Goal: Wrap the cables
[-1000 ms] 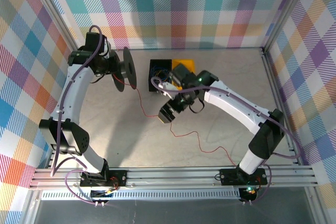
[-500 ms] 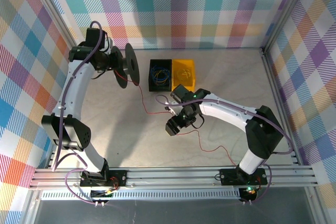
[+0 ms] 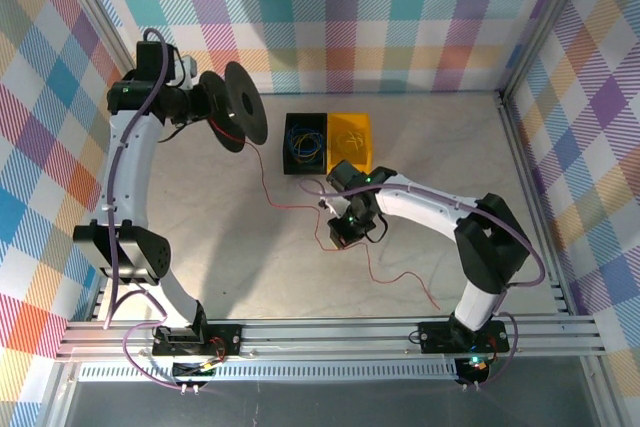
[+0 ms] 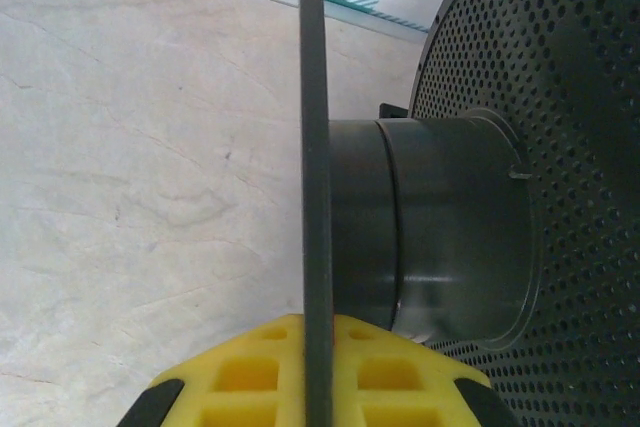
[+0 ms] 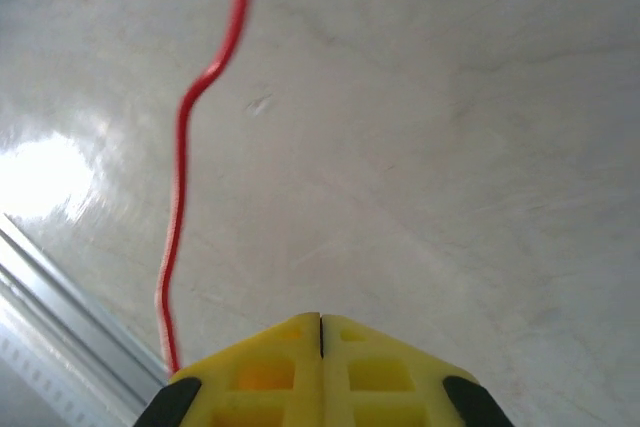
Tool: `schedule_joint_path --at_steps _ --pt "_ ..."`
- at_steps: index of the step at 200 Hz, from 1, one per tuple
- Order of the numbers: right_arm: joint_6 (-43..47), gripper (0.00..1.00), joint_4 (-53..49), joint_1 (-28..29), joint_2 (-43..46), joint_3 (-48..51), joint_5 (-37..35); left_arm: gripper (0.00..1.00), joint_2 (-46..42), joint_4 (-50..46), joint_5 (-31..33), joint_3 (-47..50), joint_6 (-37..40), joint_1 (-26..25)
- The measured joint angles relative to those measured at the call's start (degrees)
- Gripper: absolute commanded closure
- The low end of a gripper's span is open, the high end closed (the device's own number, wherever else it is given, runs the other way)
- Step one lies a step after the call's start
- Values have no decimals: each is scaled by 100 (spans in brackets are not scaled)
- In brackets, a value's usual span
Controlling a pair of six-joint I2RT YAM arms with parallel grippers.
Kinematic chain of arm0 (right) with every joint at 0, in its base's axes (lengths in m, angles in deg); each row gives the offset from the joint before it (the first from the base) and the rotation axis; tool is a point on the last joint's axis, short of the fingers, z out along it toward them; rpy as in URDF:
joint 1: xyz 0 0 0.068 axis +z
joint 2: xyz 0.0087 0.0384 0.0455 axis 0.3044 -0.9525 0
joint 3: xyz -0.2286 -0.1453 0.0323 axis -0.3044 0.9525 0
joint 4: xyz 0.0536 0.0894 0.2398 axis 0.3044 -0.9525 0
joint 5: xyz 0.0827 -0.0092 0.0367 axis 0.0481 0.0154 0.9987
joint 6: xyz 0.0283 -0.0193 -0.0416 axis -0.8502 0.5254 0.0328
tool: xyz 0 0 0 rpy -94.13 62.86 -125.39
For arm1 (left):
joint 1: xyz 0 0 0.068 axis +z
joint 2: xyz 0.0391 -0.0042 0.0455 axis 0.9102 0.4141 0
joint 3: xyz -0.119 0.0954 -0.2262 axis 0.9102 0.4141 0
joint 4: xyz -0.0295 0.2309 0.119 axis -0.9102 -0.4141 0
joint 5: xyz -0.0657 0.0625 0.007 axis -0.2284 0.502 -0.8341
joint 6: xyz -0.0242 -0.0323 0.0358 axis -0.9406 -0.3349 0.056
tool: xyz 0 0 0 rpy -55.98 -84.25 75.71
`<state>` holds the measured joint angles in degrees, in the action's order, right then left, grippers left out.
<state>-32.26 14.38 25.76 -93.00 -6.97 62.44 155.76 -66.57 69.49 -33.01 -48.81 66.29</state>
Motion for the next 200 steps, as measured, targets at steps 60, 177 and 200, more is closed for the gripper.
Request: schedule_joint_path --at_steps 60,177,200 --pt "114 100 -396 -1097 -1250 -1661 -42 100 -675 323 -1016 350 -348 450" --pt "1281 18 -442 -1447 636 -1228 1113 100 -1276 448 -1285 938 -389 509" --pt "1622 16 -382 -1421 1279 -778 1517 100 -1261 450 -1287 938 -389 509"
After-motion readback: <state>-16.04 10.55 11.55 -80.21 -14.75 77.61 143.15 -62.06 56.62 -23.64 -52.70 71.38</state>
